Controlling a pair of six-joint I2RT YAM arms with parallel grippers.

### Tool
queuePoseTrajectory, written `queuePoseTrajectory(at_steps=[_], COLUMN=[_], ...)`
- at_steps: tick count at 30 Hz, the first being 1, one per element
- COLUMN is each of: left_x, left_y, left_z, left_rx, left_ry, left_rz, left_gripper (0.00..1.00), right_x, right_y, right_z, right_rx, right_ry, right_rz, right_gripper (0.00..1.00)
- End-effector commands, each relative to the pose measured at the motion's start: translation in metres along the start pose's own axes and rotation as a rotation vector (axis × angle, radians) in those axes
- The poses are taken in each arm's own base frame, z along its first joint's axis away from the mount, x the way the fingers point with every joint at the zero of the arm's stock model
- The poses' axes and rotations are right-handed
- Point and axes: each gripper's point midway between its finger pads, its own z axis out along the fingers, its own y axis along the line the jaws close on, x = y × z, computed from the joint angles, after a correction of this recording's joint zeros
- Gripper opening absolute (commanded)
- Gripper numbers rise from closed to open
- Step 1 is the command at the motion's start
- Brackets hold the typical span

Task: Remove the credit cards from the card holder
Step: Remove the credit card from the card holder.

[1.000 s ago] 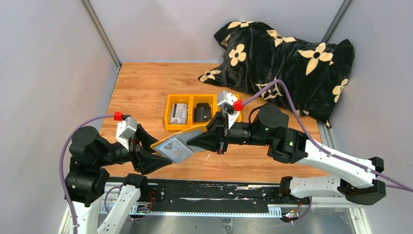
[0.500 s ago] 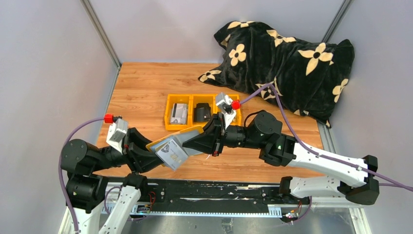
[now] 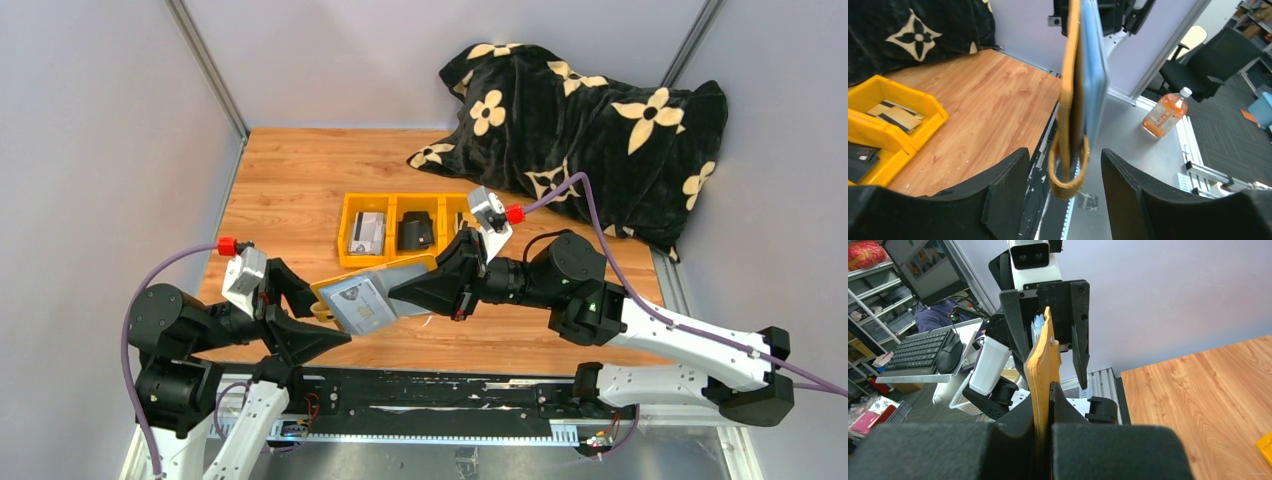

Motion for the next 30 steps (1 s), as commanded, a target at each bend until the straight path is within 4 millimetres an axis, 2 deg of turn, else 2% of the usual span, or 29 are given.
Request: queuePoseTrajectory(at_steps=[1, 8, 11, 18, 21, 24, 25, 27, 28, 29, 30], left_x=[0.009, 0.000, -0.001, -0.007, -0.009, -0.011, -0.012, -0.013, -0.013, -0.013, -0.012], left_y=[-0.020, -0.026, -0.024, -0.018, -0.018, -0.018, -0.018, -0.017, -0.016, -0.015, -0.010], left_z=[-0.004, -0.005, -0.004, -0.001, -0.001, 0.000, 0.000, 0.000, 0.000, 0.001, 0.001], left_rx=[0.098, 0.102, 0.094, 0.081, 0.084, 0.087, 0.087, 0.082, 0.074, 0.063, 0.043], left_ry=[0.033, 0.029, 0.025, -0.016, -0.022, -0.019, -0.018, -0.021, -0.024, -0.025, -0.022], left_rz=[0.034, 0.021, 0.024, 0.049, 0.056, 0.042, 0.037, 0.032, 0.029, 0.022, 0.011], left_gripper=[0.63, 0.65, 0.61, 0.23, 0.13, 0.09, 0.08, 0.04, 0.03, 0.02, 0.02], right_x=[-0.013, -0.002, 0.000, 0.002, 0.006, 0.015, 0.018, 0.019, 0.019, 0.008, -0.003], right_y=[0.012, 0.012, 0.016, 0.024, 0.026, 0.027, 0.026, 0.017, 0.009, -0.001, -0.009], right_z=[0.001, 0.014, 0.016, 0.012, 0.011, 0.013, 0.013, 0.013, 0.008, 0.003, -0.004], right_rx=[-0.040, -0.050, -0.064, -0.102, -0.120, -0.139, -0.138, -0.076, -0.015, 0.065, 0.130], right_ry=[-0.056, -0.030, -0.026, -0.034, -0.028, -0.001, 0.010, 0.031, 0.047, 0.023, 0.001], right_rz=[0.010, 0.030, 0.032, 0.049, 0.071, 0.098, 0.104, 0.093, 0.079, 0.055, 0.028], right_gripper=[0.00, 0.00, 0.00, 0.00, 0.00, 0.02, 0.07, 0.24, 0.37, 0.52, 0.58])
